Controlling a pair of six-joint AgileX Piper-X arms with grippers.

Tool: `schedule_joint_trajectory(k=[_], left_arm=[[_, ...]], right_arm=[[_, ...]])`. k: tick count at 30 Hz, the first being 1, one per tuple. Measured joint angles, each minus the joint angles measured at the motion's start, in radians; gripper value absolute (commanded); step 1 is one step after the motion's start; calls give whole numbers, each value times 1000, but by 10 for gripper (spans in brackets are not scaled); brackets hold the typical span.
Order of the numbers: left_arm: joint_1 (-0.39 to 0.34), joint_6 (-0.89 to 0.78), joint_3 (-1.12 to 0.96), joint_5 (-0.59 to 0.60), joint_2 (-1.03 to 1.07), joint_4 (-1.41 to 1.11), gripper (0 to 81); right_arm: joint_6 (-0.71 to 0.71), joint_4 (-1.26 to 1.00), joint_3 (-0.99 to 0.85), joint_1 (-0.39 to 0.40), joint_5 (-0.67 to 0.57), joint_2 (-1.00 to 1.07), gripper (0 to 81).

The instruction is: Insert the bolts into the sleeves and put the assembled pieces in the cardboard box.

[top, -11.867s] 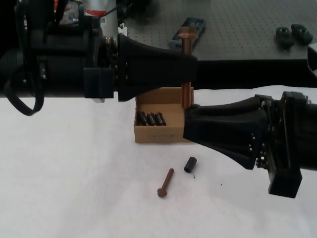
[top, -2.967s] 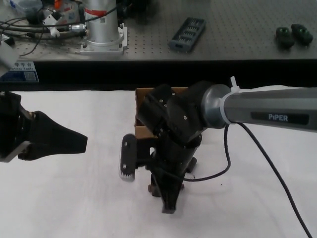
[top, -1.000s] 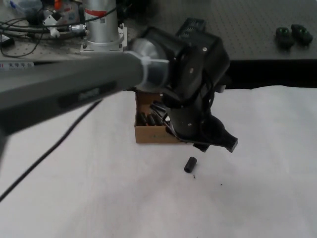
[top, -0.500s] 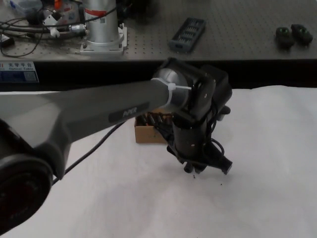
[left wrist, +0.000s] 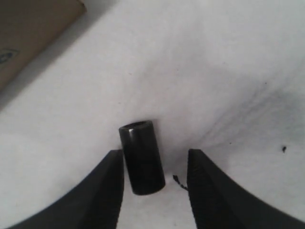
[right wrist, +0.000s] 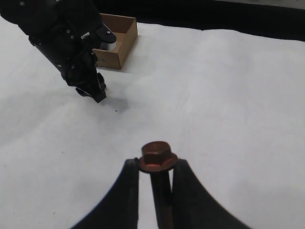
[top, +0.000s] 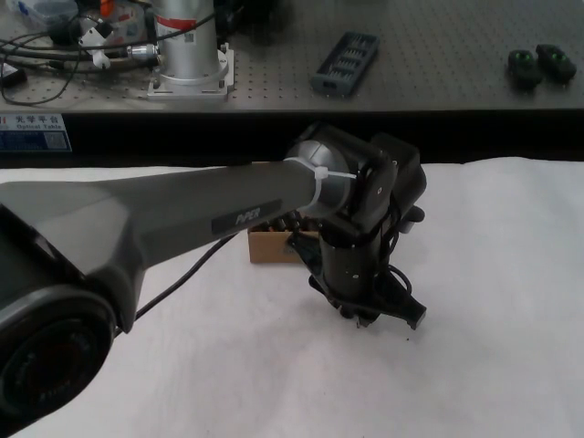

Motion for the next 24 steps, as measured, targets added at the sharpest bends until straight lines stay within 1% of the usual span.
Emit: schedule_joint_trajectory(k=[4,6,11,14,24], left_arm=[[0,7,0,-5,0,-2,314],[0,14,0,-27,0,-10,296],[0,25,0,-46,0,-26,164],[0,37,0,-46,0,-26,116],[0,52,0,-28,0,-21,124]], right_arm=[[8,0,0,0,0,0,29],[9,0,0,0,0,0,29],[16,0,0,0,-2,0,29],[16,0,0,0,-2,0,29],[16,0,0,0,-2,0,29]])
